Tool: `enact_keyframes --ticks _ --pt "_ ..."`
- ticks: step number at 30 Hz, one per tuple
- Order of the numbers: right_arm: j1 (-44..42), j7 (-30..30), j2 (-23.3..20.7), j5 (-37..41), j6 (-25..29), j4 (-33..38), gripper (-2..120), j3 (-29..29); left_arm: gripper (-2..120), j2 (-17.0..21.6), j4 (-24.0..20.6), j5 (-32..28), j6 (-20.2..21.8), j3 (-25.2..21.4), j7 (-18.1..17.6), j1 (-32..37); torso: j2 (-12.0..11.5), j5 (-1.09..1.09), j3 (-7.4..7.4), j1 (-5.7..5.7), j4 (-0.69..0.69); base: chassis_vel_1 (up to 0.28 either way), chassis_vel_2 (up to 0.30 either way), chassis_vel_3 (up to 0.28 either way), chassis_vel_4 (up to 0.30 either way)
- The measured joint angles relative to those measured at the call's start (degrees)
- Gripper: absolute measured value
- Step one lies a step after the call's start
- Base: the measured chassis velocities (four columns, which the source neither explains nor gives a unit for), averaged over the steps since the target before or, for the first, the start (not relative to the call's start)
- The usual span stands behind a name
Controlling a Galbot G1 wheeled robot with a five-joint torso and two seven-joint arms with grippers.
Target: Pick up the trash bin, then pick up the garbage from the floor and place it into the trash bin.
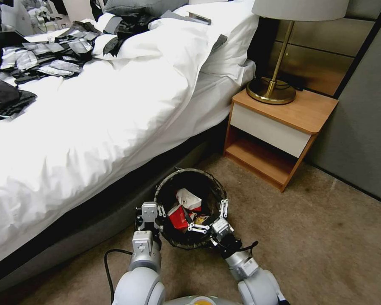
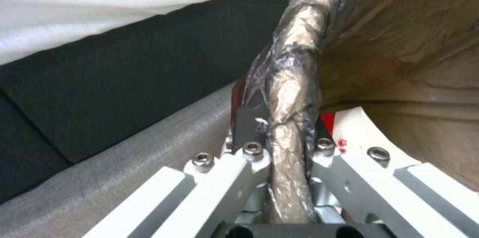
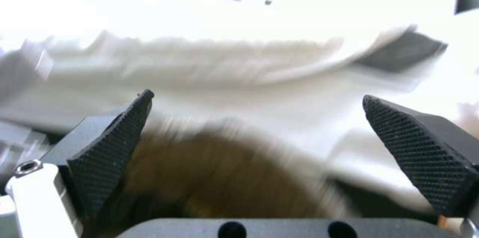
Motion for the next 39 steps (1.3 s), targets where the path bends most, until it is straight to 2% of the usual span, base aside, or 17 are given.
enact_keyframes --ticks 5,7,15,24,39 --pt "-0.7 5.9 1.4 -0.7 0.3 5.8 100 2.3 0 0.0 0.1 0.0 0.0 -0.6 0.0 0.1 0.0 0.00 0.00 0.00 0.00 0.000 0.000 0.000 0.000" --pt "-1.8 11.1 2.3 -3.3 0.0 8.8 100 5.3 0 0.1 0.0 -0.1 0.0 -1.2 0.0 0.2 0.0 0.00 0.00 0.00 0.01 0.000 0.000 0.000 0.000" --pt "-7.7 19.1 3.5 -4.6 1.0 9.9 100 10.3 0 0.4 -0.1 -0.7 0.0 -2.3 -0.1 0.3 0.0 0.00 0.00 0.00 0.00 0.000 0.000 0.000 0.000" --pt "-12.5 21.1 4.8 -3.2 3.5 5.6 100 14.0 0 0.5 -0.2 -1.1 0.0 -2.6 -0.2 0.2 0.0 0.00 0.00 0.00 0.00 0.000 0.000 0.000 0.000" --pt "-12.0 20.4 4.4 -1.7 3.4 4.4 100 14.6 0 0.8 -0.6 -1.2 0.1 -2.2 -0.3 0.2 0.0 0.00 0.00 0.00 0.00 0.000 0.000 0.000 0.000"
